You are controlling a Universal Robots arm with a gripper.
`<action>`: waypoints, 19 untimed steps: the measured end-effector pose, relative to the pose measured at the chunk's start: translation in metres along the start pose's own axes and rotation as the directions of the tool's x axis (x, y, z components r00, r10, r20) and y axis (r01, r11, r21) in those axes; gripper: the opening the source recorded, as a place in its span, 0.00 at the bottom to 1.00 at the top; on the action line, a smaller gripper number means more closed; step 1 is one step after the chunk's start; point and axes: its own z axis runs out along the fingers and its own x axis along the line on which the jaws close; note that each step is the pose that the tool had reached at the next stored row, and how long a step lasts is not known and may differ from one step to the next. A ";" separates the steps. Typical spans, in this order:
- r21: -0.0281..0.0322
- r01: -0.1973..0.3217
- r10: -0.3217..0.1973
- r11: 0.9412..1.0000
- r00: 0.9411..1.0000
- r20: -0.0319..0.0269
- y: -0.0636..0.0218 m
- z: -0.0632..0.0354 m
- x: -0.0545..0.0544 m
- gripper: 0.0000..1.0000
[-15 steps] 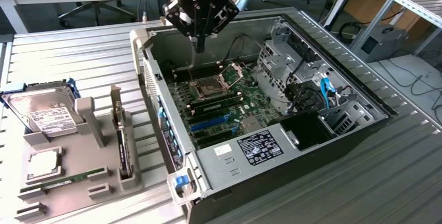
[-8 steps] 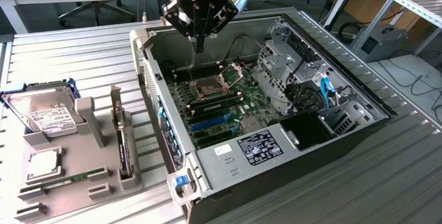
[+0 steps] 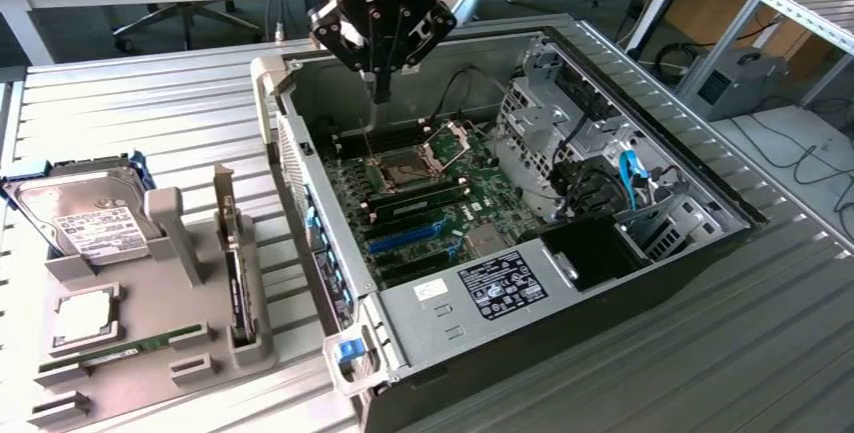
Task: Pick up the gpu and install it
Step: 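Reach for the gpu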
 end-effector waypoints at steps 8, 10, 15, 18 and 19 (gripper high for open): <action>0.000 0.000 0.000 1.000 1.000 0.000 -0.0002 -0.0001 0.002 0.11; 0.000 0.000 0.000 1.000 1.000 0.000 -0.0002 -0.0001 0.003 0.11; 0.000 0.000 0.000 1.000 1.000 0.000 -0.0004 -0.0002 0.005 0.11; 0.000 0.000 0.000 1.000 1.000 0.000 -0.0005 -0.0002 0.006 0.11; 0.000 0.000 0.000 1.000 1.000 0.000 -0.0005 -0.0002 0.006 0.11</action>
